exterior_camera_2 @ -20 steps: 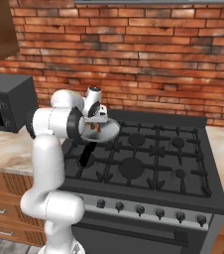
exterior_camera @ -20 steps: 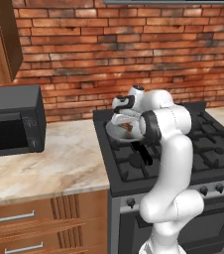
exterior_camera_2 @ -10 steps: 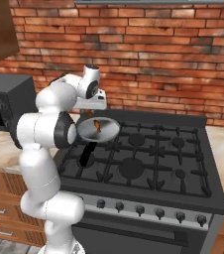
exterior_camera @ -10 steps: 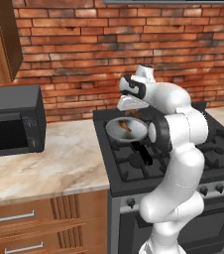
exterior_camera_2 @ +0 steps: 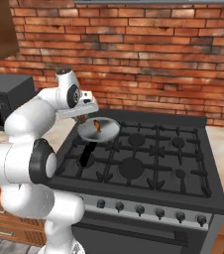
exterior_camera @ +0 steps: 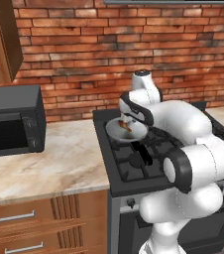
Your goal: Take the chicken drumsticks from the pan and place one on each plate on the dining counter.
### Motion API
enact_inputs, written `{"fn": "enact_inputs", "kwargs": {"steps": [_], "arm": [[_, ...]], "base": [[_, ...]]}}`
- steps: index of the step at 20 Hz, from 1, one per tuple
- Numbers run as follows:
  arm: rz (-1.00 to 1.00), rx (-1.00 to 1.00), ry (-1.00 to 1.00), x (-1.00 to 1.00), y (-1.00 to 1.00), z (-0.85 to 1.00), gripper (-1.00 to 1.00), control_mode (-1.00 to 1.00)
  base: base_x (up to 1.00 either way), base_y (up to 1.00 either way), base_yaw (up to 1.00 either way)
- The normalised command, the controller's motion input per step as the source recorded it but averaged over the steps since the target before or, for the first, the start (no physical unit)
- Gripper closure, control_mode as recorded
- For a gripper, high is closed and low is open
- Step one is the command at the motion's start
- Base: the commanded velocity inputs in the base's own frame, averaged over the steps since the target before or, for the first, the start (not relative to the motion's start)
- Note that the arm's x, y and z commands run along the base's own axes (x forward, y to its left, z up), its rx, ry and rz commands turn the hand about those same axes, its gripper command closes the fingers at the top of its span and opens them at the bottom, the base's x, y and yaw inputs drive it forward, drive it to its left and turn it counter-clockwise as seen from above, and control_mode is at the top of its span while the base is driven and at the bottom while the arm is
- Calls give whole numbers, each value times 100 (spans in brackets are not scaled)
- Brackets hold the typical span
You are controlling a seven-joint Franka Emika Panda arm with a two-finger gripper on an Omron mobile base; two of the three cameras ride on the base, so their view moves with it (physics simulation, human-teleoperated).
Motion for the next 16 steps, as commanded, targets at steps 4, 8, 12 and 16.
{"fn": "enact_inputs", "kwargs": {"steps": [4, 8, 12, 16], "arm": [[0, 0, -9, -100, -2, -3, 100, -100], [1, 0, 12, -96, -3, 3, 100, -100], [5, 1, 20, -43, -5, 0, 100, -100], [0, 0, 13, -19, -7, -6, 100, -100]], "base": [[0, 0, 0], [0, 0, 0], [0, 0, 0], [0, 0, 0]]}}
